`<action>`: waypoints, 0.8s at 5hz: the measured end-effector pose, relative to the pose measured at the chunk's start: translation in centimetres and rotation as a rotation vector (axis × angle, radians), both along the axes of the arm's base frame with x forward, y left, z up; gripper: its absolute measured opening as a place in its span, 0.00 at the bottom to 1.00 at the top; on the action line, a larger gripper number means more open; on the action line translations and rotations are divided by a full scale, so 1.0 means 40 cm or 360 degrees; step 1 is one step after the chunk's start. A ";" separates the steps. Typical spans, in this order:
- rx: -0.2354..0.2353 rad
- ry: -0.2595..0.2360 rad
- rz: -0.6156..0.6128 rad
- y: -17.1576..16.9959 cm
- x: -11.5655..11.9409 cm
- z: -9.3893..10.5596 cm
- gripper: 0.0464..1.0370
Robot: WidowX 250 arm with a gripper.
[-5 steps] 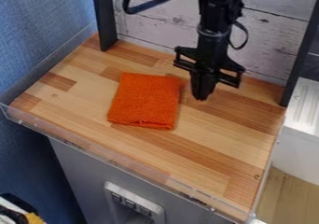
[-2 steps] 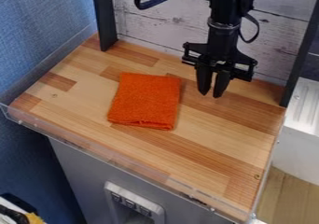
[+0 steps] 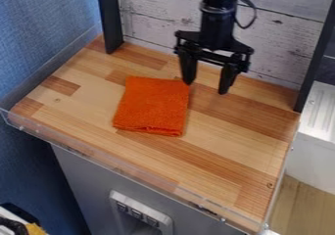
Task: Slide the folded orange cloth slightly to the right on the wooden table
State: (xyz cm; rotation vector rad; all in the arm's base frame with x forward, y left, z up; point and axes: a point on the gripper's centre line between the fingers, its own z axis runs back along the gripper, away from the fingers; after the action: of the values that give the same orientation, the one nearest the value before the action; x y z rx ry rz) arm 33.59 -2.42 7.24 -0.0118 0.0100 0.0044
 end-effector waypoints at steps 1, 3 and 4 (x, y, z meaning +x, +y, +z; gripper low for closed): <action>-0.0003 -0.0008 -0.0004 0.030 -0.036 0.017 0.96; 0.0000 -0.0059 -0.0009 0.107 -0.106 0.073 0.96; -0.0003 -0.0061 -0.0008 0.141 -0.142 0.093 0.96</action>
State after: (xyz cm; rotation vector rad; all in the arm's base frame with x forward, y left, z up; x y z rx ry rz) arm 27.93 3.22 10.95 -0.0135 -0.0280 -0.0006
